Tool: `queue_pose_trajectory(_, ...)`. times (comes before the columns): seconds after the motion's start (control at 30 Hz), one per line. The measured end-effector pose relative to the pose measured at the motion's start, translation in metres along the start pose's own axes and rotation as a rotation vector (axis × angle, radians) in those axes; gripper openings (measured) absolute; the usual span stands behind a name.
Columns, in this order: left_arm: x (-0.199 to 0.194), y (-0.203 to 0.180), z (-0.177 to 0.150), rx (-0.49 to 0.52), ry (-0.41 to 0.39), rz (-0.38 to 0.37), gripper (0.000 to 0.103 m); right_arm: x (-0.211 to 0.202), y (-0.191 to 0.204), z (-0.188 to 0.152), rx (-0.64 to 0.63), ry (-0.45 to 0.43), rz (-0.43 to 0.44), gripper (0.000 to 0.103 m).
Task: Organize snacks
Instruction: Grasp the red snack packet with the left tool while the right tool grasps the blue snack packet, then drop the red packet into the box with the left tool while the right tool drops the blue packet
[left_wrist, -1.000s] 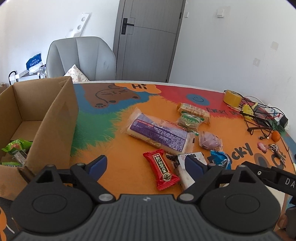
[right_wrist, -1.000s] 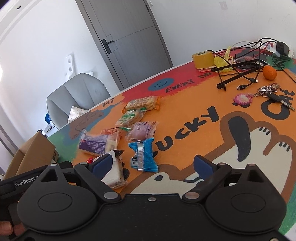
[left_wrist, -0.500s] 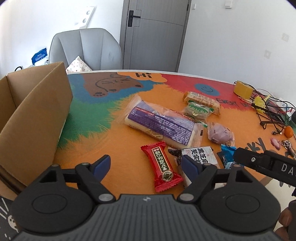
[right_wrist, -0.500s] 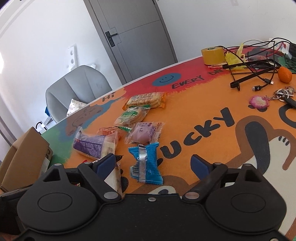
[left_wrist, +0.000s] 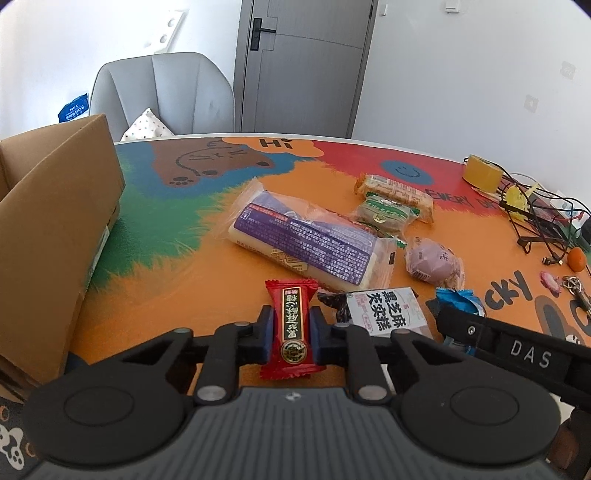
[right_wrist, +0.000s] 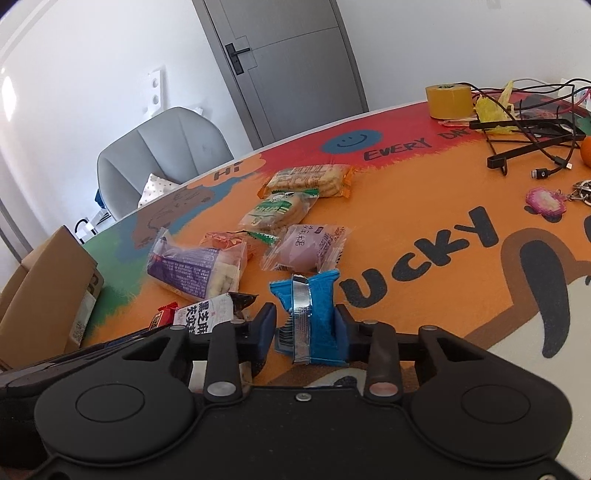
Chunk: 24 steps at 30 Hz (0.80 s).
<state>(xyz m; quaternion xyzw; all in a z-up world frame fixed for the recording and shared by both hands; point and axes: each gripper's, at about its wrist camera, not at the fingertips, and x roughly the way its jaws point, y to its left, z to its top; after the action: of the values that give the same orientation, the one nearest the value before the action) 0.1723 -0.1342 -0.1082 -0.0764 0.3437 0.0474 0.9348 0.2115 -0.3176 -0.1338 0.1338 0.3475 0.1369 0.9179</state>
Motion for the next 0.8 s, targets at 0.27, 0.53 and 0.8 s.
queue_pose_trajectory(0.27,-0.021,0.008,-0.001,-0.005,-0.037,-0.015,0.018,-0.018,0.004,-0.005,0.032,-0.046,0.028,0.031)
queue_pose_trajectory(0.53,-0.055,0.026,0.012,-0.025,-0.1,-0.013,0.018,-0.036,0.025,-0.001,0.021,-0.106,0.069,0.03)
queue_pose_trajectory(0.8,-0.08,0.049,0.026,-0.043,-0.156,-0.015,0.018,-0.048,0.058,0.006,-0.021,-0.14,0.11,0.03)
